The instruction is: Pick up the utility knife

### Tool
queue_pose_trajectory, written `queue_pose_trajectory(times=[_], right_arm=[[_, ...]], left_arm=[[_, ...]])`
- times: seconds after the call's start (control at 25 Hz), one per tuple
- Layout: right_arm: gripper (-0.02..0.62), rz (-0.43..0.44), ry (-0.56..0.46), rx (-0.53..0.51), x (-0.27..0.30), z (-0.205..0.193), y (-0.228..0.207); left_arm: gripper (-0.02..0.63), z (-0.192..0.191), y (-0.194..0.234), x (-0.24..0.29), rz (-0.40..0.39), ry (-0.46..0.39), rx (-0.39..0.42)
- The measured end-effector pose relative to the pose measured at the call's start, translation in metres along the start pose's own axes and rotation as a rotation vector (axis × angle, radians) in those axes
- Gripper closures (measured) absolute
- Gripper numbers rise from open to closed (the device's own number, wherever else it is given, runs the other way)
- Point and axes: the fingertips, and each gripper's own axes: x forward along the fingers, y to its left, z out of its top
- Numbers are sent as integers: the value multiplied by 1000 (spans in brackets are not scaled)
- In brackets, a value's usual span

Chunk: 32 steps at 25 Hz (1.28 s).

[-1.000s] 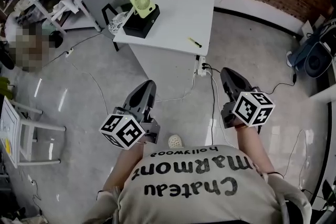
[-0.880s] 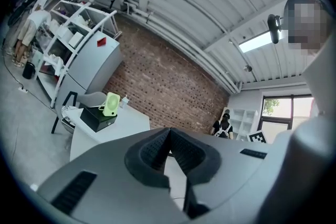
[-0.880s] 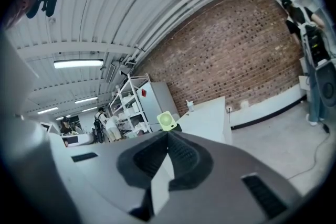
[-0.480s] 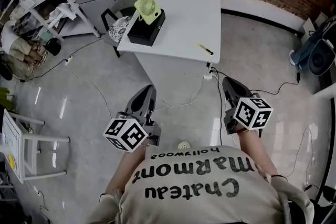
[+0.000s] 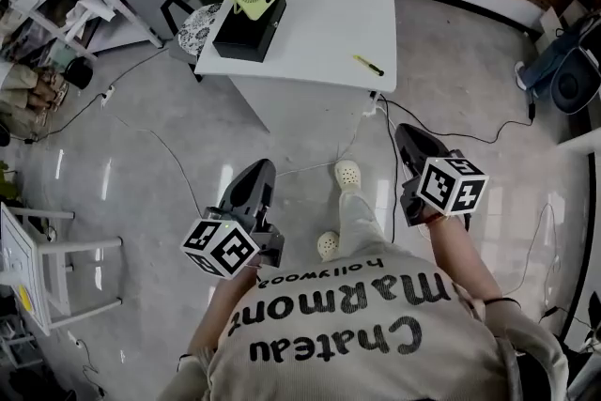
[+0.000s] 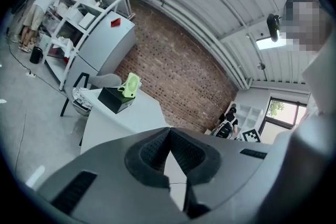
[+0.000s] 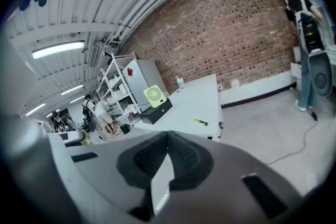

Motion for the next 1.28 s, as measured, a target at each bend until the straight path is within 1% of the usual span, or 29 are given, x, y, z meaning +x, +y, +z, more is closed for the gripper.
queue_pose_trajectory(times=[0.16,0.32,0.48,0.68,0.84,1.04,1.24,1.28], right_arm=[[592,32,2,-12,26,10,9],[592,57,16,-29,49,18,12],[592,68,13,-24,70,37,3],[592,90,-13,-25,95,74,-7],[592,114,4,-31,120,89,-18],[592,122,40,-41,151,84,-37],[591,95,104,-65,174,66,-58],[570,89,118,-73,177,62,-61]], left_arm=[[606,15,13,0,34,-32,19],[606,31,25,12,59,-52,25],[606,50,25,35,60,-74,34],[606,76,24,69,58,-97,40],[606,89,28,89,68,-119,36],[606,90,41,99,110,-115,21],[606,90,61,100,173,-122,-7],[606,90,64,99,181,-122,-11]])
